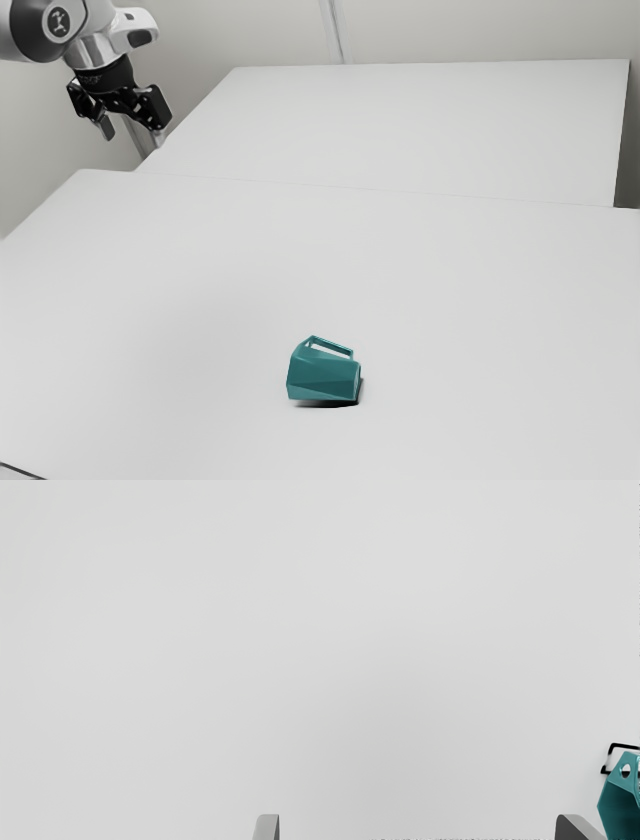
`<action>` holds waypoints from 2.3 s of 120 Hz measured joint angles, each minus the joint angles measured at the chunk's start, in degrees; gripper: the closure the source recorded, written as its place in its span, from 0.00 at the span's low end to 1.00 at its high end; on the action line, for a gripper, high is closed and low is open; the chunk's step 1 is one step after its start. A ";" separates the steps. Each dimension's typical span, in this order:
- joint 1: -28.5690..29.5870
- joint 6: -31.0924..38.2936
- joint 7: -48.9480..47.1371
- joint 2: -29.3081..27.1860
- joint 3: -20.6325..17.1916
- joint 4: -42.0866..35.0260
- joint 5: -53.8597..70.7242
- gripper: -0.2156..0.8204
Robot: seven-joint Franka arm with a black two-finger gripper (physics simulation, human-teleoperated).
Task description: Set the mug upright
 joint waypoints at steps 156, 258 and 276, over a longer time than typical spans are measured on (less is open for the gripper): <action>0.14 5.66 -2.43 6.95 2.40 -30.23 -42.82 0.21; 0.03 9.40 -3.54 18.33 -4.95 -33.22 -60.60 0.21; -0.05 10.23 -3.56 19.24 -6.09 -33.17 -63.34 0.21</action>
